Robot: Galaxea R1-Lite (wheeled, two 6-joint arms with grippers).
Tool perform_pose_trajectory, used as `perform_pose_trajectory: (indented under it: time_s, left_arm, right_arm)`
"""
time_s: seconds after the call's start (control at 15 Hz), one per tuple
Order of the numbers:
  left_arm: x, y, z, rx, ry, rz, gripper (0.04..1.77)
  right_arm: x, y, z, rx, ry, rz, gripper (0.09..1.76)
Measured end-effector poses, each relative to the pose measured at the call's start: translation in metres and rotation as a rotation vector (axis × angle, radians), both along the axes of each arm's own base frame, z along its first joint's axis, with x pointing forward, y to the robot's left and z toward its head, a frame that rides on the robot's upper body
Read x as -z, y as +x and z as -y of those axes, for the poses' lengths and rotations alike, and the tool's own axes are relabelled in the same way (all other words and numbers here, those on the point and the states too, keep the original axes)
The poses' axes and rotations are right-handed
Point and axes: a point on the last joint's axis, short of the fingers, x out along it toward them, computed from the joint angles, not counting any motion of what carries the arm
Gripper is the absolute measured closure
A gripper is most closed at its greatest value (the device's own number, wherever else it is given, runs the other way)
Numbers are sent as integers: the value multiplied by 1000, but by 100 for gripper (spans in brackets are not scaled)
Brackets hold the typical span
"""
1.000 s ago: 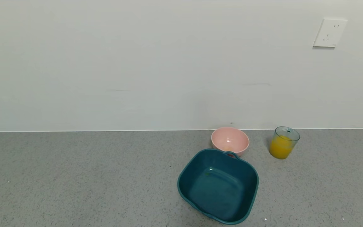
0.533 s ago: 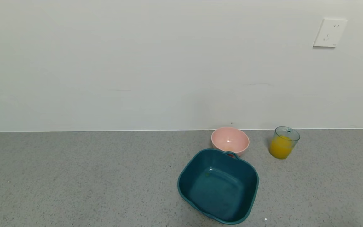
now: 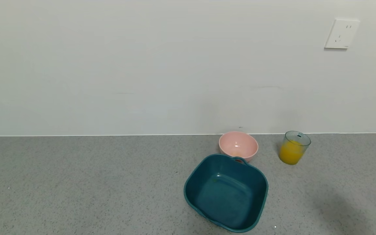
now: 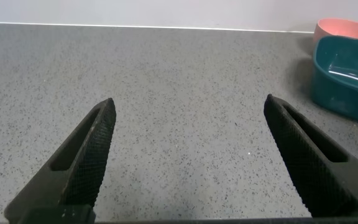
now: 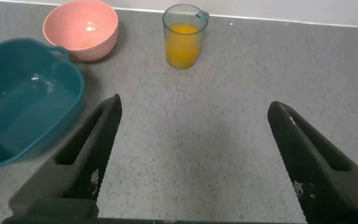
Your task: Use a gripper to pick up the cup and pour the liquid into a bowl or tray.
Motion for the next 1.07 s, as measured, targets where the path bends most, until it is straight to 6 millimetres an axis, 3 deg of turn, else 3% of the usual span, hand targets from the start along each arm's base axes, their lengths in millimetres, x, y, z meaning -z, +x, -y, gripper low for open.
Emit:
perform_pose_trajectory:
  time_s: [0.47,0.8,1.07]
  left_arm:
    - [0,0,0,0,0,0,9]
    - [0,0,0,0,0,0,9]
    - [0,0,0,0,0,0,9]
  right_arm:
    - [38,90,-2,32,1,-139,14]
    - [78,136,-7,40,6,-208,14]
    - [108,173,-9,75,-4,-147,14]
